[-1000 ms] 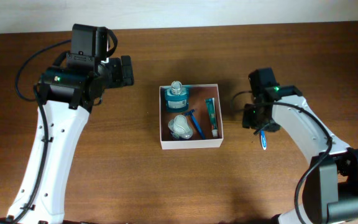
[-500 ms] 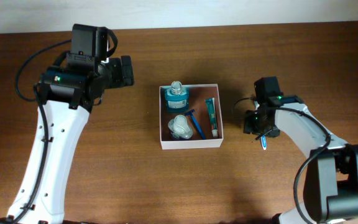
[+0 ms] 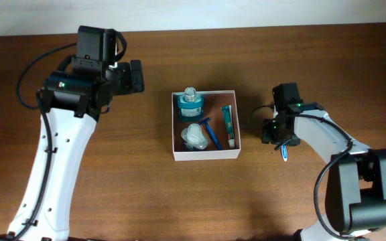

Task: Pack container
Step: 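Withdraw the right gripper toward the toothbrush, then lower the right gripper and close on the blue toothbrush handle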

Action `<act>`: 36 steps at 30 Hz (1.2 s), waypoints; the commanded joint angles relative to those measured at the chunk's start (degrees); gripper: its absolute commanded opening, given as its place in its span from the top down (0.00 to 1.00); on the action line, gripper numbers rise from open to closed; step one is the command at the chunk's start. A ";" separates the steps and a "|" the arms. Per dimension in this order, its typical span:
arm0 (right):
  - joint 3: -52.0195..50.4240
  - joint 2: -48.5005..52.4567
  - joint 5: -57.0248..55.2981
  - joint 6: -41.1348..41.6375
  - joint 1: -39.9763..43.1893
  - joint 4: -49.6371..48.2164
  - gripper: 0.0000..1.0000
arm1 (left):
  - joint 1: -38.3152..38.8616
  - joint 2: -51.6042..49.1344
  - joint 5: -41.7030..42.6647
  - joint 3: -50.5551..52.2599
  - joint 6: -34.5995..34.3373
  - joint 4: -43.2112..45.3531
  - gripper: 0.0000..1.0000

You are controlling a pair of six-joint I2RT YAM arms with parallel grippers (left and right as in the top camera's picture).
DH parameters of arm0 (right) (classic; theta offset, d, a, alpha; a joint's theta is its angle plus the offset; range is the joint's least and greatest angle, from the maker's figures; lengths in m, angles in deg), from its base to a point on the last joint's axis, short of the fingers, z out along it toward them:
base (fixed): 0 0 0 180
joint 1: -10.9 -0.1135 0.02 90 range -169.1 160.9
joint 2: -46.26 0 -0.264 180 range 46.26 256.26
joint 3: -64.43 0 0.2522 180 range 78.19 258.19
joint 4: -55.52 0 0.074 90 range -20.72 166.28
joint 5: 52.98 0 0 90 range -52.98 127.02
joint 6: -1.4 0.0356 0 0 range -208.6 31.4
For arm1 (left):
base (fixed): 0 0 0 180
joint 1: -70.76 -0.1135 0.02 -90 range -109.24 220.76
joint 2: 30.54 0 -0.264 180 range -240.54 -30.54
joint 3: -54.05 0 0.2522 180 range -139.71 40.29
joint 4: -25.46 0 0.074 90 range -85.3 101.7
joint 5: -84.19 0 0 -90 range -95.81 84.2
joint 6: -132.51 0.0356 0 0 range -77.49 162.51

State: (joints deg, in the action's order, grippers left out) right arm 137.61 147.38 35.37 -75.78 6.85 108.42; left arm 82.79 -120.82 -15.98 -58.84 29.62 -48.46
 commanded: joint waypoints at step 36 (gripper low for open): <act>-0.39 1.46 -3.52 -5.14 0.37 -4.07 0.47 | -0.20 0.31 -0.79 -0.79 0.94 0.09 0.01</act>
State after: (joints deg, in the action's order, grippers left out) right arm 137.52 147.47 32.94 -80.31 6.85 104.68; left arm 82.79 -120.82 -15.98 -58.84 29.65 -48.46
